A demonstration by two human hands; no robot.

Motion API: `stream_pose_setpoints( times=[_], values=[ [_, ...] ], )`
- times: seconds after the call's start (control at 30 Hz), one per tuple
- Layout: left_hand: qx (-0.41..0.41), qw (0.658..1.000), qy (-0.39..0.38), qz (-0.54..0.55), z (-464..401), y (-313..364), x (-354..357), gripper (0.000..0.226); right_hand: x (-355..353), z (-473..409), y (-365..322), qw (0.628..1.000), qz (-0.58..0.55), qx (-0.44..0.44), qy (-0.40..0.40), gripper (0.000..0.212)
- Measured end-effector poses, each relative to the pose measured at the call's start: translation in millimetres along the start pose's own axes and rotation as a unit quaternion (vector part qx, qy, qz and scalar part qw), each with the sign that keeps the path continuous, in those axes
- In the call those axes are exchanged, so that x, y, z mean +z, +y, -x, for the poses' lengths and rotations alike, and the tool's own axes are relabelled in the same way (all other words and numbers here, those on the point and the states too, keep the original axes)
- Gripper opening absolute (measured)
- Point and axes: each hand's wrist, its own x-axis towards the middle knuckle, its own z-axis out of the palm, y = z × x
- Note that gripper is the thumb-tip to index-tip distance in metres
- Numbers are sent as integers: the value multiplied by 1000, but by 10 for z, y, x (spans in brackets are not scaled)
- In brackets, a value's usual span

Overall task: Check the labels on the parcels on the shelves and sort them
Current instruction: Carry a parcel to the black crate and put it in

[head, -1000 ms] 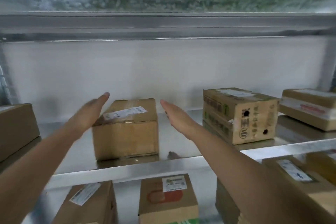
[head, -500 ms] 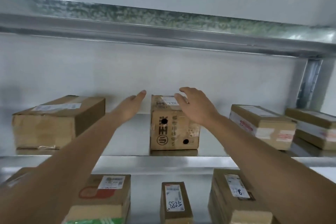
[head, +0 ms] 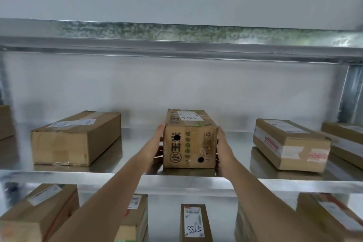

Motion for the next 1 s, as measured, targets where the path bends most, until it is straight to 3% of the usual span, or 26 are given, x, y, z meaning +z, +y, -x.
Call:
stream_pose_setpoints(
  times=[0.07,0.23,0.37,0.43,0.53,0.6,0.7,0.83,1.0],
  values=[
    [3,1000,-7,30,-7,4,18,68,2,-42,56,999,-21,-12,-29,72],
    [20,993,-30,114,-79,-130,35,55,-81,-91,91,997,-51,-38,-46,56],
    [71,985,-61,147,-138,-290,-36,44,-110,-184,174,994,-15,-65,-89,56],
    [94,983,-89,134,-137,-326,-80,51,-142,-210,202,992,-10,-73,-101,55],
    [126,975,-133,128,-222,-396,-155,80,-176,-257,239,989,-34,-89,-112,59],
    [131,971,-155,130,-263,-424,-195,90,-211,-297,264,987,-54,-103,-115,49],
    [137,968,-161,136,-246,-417,-226,87,-266,-311,273,986,-47,-103,-119,30],
    [132,971,-132,148,-233,-422,-207,70,-312,-362,321,988,-29,-81,-125,36],
    [119,974,-114,155,-219,-411,-157,83,-320,-385,345,989,-10,-76,-127,41]
  ],
)
